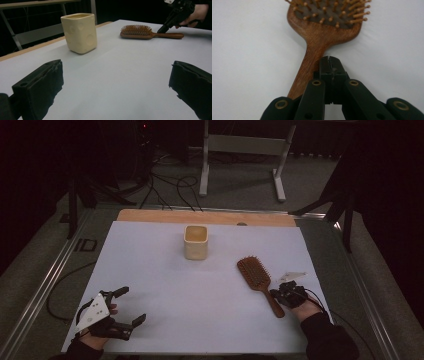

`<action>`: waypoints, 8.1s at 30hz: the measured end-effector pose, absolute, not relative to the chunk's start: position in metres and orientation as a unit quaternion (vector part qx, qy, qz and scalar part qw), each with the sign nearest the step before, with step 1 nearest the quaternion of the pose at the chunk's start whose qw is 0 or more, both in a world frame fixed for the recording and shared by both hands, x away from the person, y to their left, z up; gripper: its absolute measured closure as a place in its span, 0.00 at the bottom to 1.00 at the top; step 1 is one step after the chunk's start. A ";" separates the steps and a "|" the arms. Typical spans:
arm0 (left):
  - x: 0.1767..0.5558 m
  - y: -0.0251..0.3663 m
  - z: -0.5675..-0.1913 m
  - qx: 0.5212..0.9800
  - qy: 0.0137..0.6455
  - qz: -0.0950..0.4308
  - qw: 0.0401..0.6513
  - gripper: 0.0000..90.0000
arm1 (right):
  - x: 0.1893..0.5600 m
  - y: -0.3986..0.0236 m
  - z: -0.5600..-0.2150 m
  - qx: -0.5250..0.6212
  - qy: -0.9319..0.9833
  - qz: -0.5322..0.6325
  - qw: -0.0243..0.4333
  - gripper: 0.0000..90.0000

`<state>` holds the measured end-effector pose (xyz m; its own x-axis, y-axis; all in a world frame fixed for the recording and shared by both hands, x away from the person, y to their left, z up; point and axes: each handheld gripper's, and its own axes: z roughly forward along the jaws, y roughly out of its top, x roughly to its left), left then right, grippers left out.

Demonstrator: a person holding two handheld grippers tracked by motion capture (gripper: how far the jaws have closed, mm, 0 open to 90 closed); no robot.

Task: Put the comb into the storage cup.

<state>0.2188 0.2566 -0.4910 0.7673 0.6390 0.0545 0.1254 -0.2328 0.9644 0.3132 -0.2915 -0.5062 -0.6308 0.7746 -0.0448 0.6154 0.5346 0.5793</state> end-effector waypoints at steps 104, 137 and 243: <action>0.219 0.257 -0.491 0.749 0.255 0.219 0.571 0.00 | 0.360 -0.241 -0.488 0.493 0.867 0.065 0.041 0.78; 0.220 0.256 -0.492 0.751 0.259 0.217 0.568 0.00 | 0.335 -0.247 -0.493 0.487 0.854 0.144 0.113 0.82; 0.277 0.173 -0.382 0.763 0.311 0.131 0.551 0.00 | 0.270 -0.212 -0.454 0.350 0.805 0.438 0.193 0.81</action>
<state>0.2772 0.1733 -0.3817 0.7722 0.6191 -0.1427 0.3298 -0.1986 0.9229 0.2699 -0.2120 -0.4543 -0.6809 0.7324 -0.0051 0.3936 0.3718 0.8407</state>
